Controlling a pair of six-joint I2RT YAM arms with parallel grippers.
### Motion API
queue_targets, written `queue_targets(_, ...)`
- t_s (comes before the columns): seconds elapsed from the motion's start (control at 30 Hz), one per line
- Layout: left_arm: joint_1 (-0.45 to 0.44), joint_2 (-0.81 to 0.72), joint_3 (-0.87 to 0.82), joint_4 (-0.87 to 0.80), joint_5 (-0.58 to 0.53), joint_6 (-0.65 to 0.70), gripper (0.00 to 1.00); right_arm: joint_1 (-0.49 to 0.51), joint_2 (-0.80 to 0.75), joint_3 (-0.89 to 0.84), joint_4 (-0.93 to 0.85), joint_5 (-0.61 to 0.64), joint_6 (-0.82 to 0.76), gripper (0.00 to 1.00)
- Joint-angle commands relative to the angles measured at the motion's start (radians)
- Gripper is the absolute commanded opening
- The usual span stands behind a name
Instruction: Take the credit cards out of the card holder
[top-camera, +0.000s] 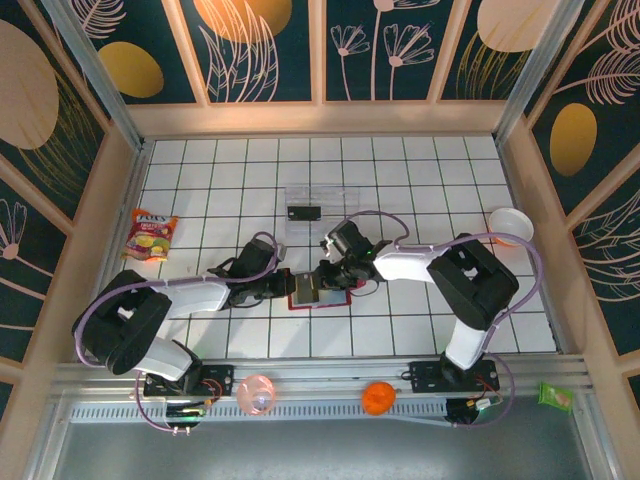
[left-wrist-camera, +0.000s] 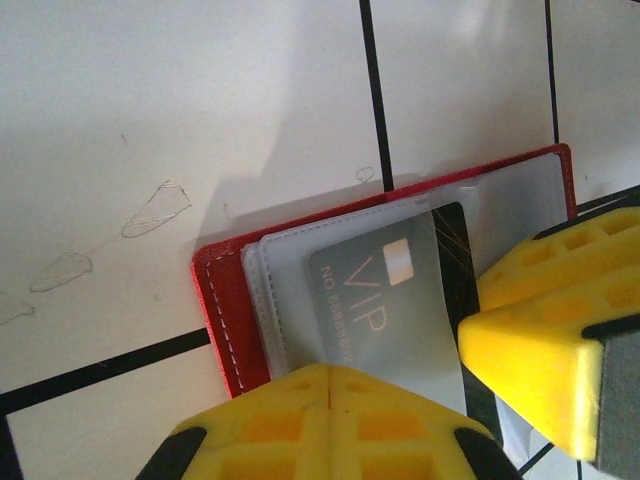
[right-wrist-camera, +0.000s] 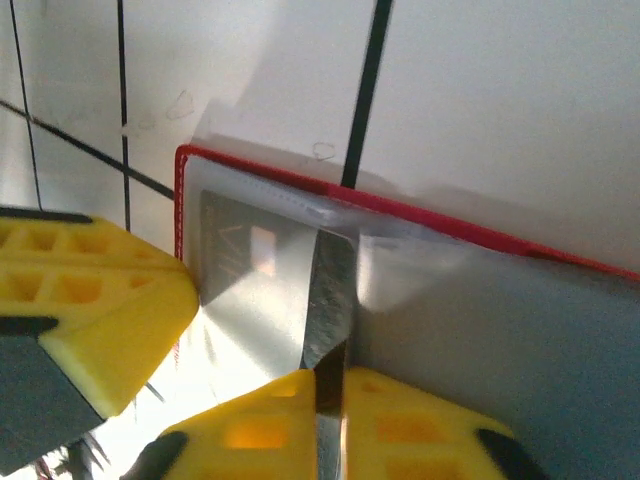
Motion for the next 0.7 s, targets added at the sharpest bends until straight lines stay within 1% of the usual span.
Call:
queue_targets(0.0,-0.002,0.03,-0.026,-0.081,-0.036,0.021,0.0,-0.006,0.002,-0.036,0.015,-0.002,0.028,0.04)
queue_targets(0.03,-0.002,0.027,-0.026,-0.085,-0.039,0.022,0.0,-0.011,-0.017,-0.047,0.019,0.005,0.036,0.0)
queue_targets(0.07,-0.002,0.023,-0.027,-0.087,-0.041,0.021,0.0,-0.012,-0.034,-0.062,0.019,0.013,0.043,0.0)
queue_targets(0.37,-0.002,0.005,-0.014,-0.082,-0.037,0.017,0.0,-0.014,-0.176,-0.112,-0.107,0.144,0.074,0.0)
queue_targets(0.5,-0.003,0.01,-0.006,-0.071,-0.035,0.018,0.0,-0.004,-0.228,-0.077,-0.212,0.214,0.065,0.0)
queue_targets(0.67,-0.003,0.016,0.011,-0.06,-0.036,0.027,0.0,0.025,-0.231,-0.006,-0.326,0.261,0.048,0.0)
